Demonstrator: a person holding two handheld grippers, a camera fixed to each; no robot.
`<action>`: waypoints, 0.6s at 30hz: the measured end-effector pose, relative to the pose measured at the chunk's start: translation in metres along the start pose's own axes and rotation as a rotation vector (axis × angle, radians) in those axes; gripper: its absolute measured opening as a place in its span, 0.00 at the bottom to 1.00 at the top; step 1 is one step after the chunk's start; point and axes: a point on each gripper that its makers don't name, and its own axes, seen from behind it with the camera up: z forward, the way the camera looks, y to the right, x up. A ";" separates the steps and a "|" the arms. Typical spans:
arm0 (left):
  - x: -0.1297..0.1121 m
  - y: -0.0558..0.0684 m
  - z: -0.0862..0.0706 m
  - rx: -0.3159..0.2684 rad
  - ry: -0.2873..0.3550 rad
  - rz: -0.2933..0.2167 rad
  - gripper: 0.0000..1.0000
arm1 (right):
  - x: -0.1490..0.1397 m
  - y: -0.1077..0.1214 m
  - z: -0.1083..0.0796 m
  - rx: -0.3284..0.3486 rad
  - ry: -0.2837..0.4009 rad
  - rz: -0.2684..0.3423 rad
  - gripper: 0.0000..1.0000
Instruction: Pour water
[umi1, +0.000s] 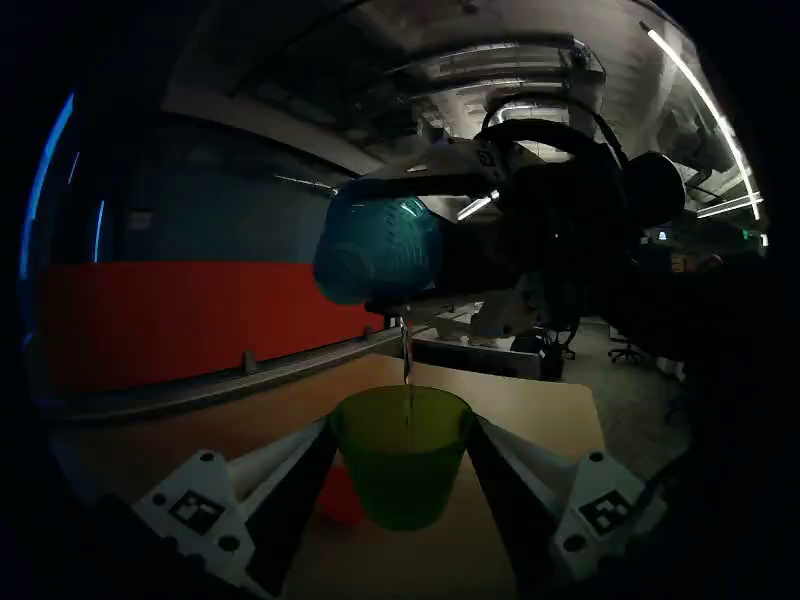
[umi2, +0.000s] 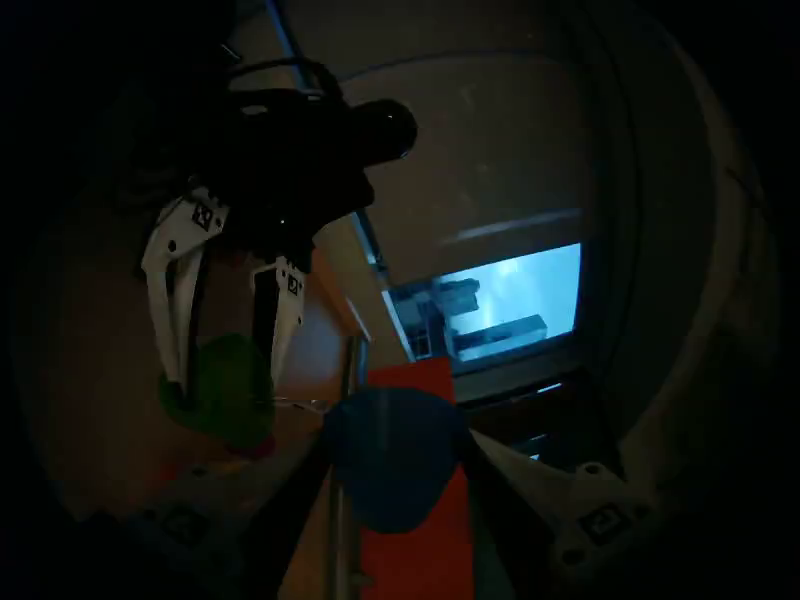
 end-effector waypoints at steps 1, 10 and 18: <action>0.000 0.000 0.000 -0.001 0.000 0.001 0.87 | 0.000 0.000 0.000 -0.001 0.000 -0.003 0.92; 0.001 0.000 -0.001 0.001 0.000 0.004 0.87 | 0.001 0.003 0.000 -0.007 0.006 -0.015 0.92; 0.001 -0.002 -0.001 0.003 0.006 -0.004 0.87 | 0.001 0.003 0.001 -0.010 0.002 -0.032 0.92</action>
